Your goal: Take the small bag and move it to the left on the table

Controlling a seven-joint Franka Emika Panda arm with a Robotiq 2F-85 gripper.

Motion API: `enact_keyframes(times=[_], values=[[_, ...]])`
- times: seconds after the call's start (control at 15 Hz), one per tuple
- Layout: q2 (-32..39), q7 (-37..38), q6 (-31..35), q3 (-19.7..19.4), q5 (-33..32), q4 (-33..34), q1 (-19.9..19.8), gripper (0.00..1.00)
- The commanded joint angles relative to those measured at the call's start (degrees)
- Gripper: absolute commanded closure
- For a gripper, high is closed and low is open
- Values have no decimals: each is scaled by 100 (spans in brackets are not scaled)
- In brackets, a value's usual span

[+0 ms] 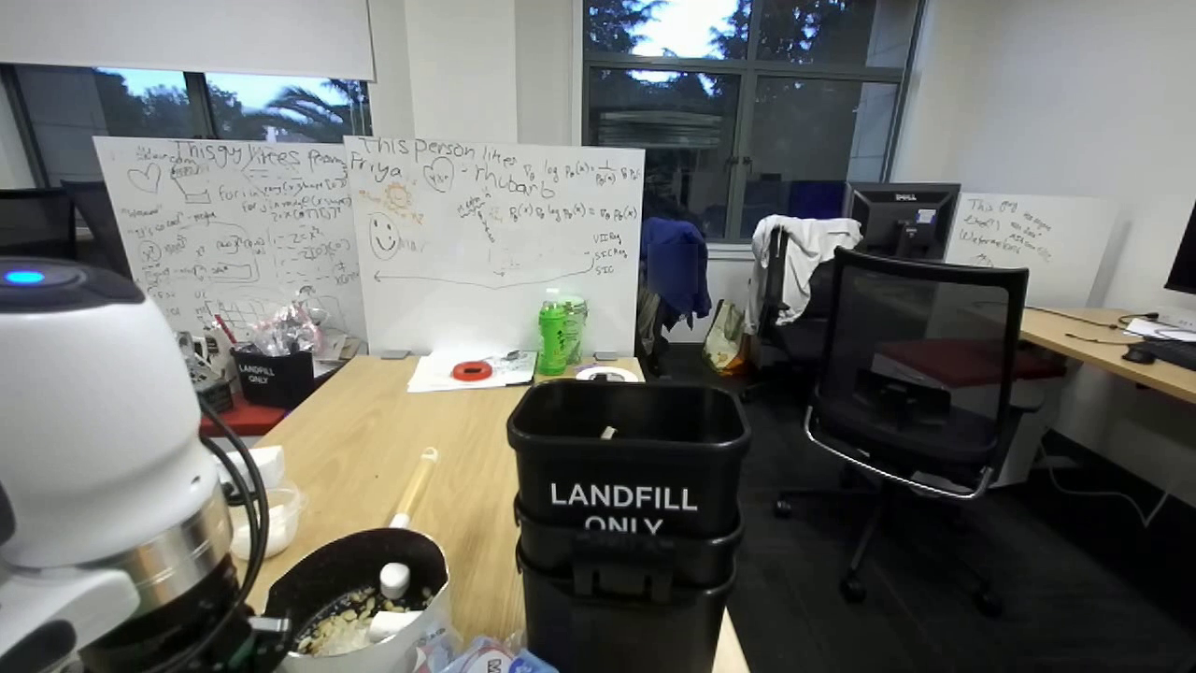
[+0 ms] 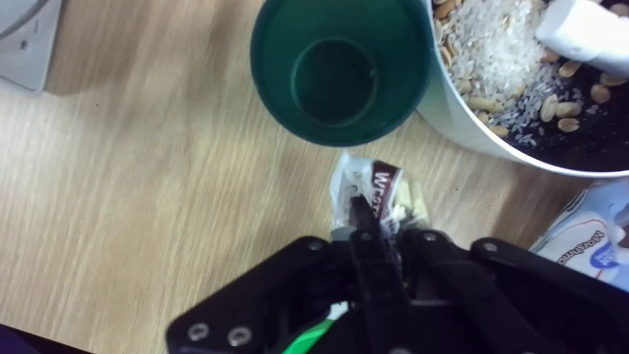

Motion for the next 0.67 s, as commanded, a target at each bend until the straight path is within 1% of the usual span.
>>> enact_keyframes(times=[0.0, 0.2, 0.33, 0.47, 0.6], values=[[-545, -601, -108, 160, 516, -278, -133, 97], [-884, -915, -73, 135, 793, -414, -43, 97], [-1143, -1245, -170, 158, 1008, -510, 20, 97], [-1394, -1489, -187, 195, 1088, -644, 113, 97], [-1649, -1618, -210, 305, 1020, -766, 195, 97]])
